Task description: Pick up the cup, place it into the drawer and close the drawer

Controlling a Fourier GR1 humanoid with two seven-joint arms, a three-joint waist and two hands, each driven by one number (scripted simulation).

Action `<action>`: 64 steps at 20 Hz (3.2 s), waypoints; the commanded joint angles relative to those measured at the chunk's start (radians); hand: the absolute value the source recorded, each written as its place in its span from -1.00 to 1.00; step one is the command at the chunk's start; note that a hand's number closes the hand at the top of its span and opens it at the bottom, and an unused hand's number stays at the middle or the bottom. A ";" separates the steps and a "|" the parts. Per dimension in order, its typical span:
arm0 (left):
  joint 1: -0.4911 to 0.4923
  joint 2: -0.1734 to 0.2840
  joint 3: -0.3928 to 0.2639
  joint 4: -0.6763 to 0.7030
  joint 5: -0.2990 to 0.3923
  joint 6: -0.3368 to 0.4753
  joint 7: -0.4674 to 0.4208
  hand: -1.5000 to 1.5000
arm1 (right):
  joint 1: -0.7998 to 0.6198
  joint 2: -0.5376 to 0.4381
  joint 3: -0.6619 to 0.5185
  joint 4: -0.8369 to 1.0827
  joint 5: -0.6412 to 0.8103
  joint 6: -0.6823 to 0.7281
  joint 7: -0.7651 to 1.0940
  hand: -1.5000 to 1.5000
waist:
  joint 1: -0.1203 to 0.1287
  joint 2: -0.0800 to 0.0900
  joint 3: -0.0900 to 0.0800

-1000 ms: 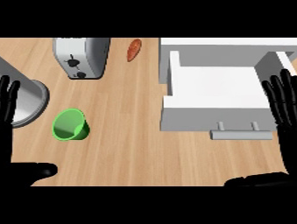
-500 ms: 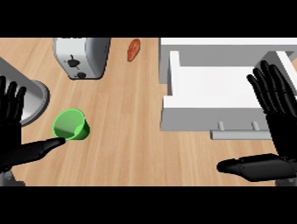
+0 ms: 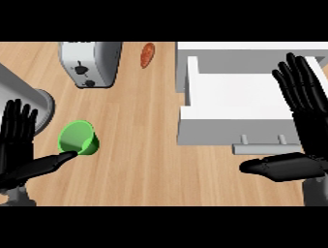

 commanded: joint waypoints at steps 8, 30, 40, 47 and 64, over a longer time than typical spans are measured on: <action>-0.029 0.034 0.065 0.391 -0.018 -0.039 -0.228 -1.00 | -0.030 -0.022 -0.040 -0.045 -0.025 0.008 0.064 -1.00 | -0.003 -0.001 0.000; -0.401 0.181 0.190 1.371 -0.032 -0.150 -0.880 -1.00 | -0.116 -0.059 -0.099 0.088 -0.055 0.055 0.026 -1.00 | -0.014 0.005 -0.002; -0.421 0.201 0.176 1.445 -0.062 -0.179 -0.926 -1.00 | -0.136 -0.054 -0.111 0.078 -0.082 0.053 0.040 -1.00 | -0.026 0.012 -0.004; -0.466 0.159 0.164 1.438 -0.065 -0.242 -0.913 -1.00 | -0.178 -0.045 -0.076 0.066 -0.047 0.026 0.090 -1.00 | -0.021 0.011 -0.004; -0.520 0.082 0.181 1.319 -0.076 -0.063 -1.118 1.00 | -0.104 -0.074 -0.123 0.050 -0.097 0.078 0.048 -1.00 | -0.027 0.009 -0.003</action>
